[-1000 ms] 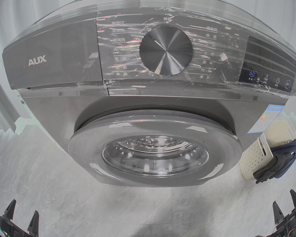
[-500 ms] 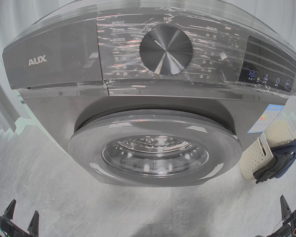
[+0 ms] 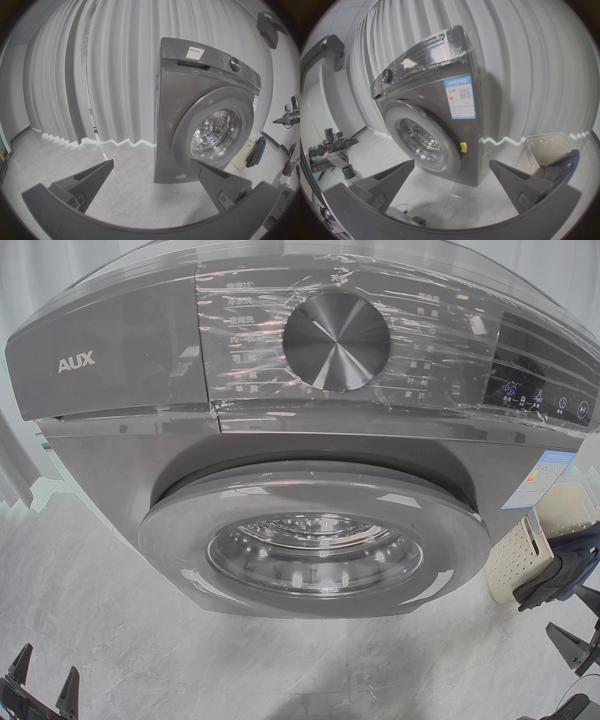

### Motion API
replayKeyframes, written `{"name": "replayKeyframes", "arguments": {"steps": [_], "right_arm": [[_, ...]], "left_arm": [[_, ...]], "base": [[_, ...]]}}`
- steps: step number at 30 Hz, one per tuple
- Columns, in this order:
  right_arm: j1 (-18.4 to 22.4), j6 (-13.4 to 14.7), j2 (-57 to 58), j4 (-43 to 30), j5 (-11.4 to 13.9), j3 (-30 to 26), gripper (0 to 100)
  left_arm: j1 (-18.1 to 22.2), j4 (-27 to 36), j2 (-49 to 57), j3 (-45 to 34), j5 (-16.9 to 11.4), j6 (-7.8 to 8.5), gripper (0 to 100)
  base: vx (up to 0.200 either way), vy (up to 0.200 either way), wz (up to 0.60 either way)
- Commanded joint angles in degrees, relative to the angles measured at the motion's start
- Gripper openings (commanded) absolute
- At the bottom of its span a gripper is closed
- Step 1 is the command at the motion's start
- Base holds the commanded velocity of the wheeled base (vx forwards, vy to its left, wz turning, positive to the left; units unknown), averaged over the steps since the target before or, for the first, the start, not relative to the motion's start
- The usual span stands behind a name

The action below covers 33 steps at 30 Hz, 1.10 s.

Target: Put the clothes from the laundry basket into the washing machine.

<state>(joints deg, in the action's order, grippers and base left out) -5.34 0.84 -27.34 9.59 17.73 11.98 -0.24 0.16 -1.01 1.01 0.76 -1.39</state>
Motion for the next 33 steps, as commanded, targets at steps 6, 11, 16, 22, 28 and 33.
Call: {"name": "replayKeyframes", "arguments": {"steps": [6,11,16,22,28,33], "right_arm": [[-12.94,2.67,-32.86,18.00,1.35,3.40,100],[-16.55,2.94,-37.26,21.87,-2.61,4.98,100],[-17.16,2.59,-40.77,23.54,-5.60,9.02,100],[-17.69,2.50,-43.06,23.54,-5.68,12.19,100],[-20.76,2.67,-44.64,23.54,-5.60,11.57,100],[-21.82,2.67,-44.20,23.45,-5.51,10.43,100]], "left_arm": [[-0.02,0.02,0.84,-0.84,-0.05,0.07,100],[-0.02,0.11,0.84,-0.84,-0.05,0.07,100],[-0.02,0.11,0.84,-0.84,-0.05,-0.02,100],[-0.02,0.11,0.84,-0.84,-0.05,-0.10,100],[-0.02,0.11,0.84,-0.84,-0.05,-0.10,100],[-0.02,0.11,0.84,-0.84,-0.05,-0.10,100]], "base": [[0.000,0.000,0.00],[0.000,0.000,0.00],[0.000,0.000,0.00],[0.000,0.000,0.00],[0.000,0.000,0.00],[0.000,0.000,0.00]]}}
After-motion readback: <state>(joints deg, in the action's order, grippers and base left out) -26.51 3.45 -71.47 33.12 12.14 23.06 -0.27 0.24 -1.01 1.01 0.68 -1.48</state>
